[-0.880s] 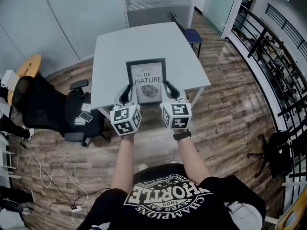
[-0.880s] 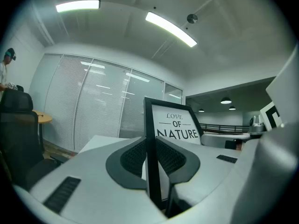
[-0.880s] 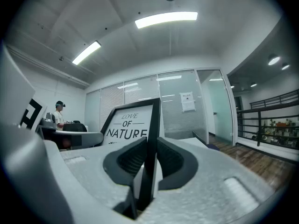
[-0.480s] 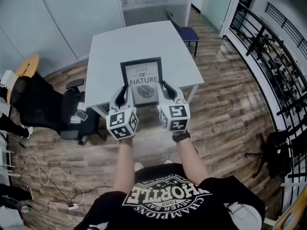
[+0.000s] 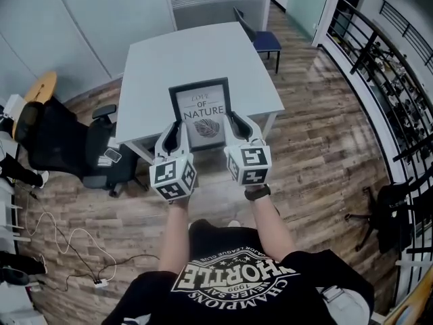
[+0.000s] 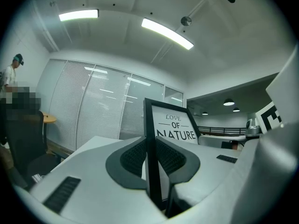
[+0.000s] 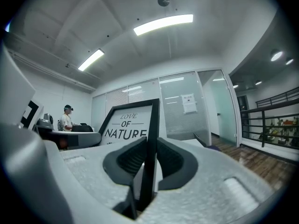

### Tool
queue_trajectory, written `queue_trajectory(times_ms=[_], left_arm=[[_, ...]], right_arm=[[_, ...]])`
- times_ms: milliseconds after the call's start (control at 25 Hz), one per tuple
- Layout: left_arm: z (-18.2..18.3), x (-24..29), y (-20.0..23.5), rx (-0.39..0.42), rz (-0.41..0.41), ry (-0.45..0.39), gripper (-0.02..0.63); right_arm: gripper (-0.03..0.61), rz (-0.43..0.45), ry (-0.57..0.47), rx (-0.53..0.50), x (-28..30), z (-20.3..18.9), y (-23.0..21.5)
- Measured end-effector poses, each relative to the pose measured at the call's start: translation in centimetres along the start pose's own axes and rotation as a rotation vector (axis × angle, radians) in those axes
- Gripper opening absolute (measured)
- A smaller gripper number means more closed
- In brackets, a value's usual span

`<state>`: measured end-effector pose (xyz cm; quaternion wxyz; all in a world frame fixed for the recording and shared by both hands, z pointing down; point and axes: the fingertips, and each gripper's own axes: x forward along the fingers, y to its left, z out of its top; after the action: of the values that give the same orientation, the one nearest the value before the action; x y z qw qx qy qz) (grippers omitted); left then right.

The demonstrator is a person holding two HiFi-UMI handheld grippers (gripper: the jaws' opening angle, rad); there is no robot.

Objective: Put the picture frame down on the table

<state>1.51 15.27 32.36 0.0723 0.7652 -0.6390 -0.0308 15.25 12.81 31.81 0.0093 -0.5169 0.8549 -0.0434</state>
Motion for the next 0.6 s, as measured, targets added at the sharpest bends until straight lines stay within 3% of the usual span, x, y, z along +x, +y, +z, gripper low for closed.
queue_trajectory(times_ms=[360,600], left_arm=[[0.3,-0.6,1.8,0.011,0.052,0.003,0.066],[-0.1,4.4,4.4,-0.016,0.034,0.005,0.066]], right_arm=[[0.064,0.044,-0.015,0.031,0.8,-0.3,1.7],[0.064,0.019,0.000,0.014,5.7,-0.7,0.6]])
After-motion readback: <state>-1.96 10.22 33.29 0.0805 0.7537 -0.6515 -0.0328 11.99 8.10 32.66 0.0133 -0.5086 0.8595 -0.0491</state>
